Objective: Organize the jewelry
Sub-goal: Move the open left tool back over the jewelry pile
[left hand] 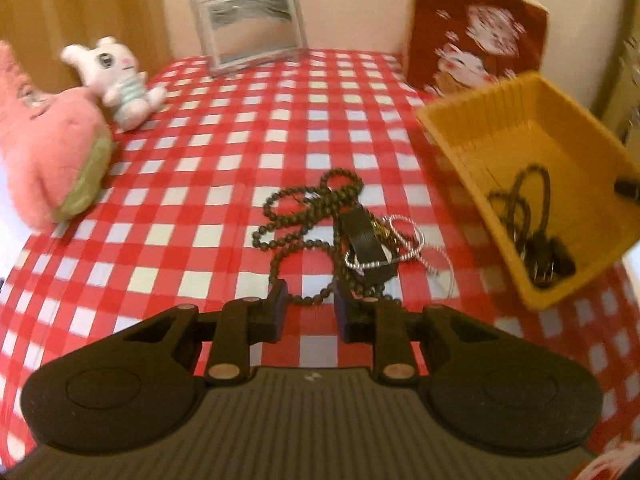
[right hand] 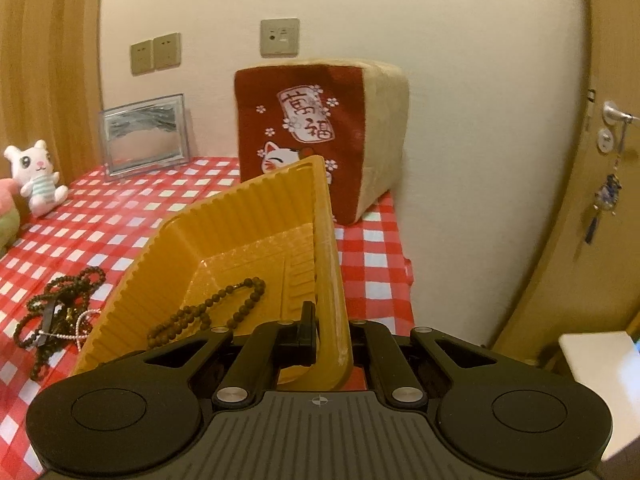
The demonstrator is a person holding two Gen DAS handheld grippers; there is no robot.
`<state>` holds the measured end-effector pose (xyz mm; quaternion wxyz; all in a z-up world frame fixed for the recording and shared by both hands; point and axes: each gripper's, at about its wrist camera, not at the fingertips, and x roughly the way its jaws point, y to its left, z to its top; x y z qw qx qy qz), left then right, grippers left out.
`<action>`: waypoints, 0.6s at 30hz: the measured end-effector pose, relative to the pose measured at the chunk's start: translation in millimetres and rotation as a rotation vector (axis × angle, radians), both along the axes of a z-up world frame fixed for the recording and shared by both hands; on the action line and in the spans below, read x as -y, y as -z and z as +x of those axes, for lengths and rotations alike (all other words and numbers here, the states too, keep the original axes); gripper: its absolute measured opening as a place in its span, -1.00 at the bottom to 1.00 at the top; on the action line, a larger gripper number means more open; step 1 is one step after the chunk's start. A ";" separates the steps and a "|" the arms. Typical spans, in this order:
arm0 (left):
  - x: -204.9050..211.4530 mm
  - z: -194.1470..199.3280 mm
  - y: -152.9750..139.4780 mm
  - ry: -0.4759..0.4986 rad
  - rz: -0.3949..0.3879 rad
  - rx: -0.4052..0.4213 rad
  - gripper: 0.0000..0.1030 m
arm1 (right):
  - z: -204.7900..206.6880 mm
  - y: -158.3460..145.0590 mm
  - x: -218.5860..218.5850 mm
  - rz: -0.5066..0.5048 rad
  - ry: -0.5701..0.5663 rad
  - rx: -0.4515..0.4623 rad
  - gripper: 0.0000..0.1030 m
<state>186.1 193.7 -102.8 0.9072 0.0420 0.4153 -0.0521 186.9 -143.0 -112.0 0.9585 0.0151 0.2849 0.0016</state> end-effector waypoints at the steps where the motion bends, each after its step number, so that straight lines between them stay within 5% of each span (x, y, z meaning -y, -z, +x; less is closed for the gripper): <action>1: -0.1 1.2 4.5 0.021 0.006 -0.005 -0.57 | -0.3 -0.5 -1.9 -0.007 0.005 0.000 -0.92; 8: 6.6 20.9 26.3 0.160 0.064 -0.032 -0.57 | -0.8 -3.8 -9.0 -0.019 0.042 -0.009 -0.92; 18: 6.9 39.9 43.9 0.225 0.082 -0.069 -0.60 | -3.4 -3.8 -10.4 -0.023 0.064 -0.015 -0.92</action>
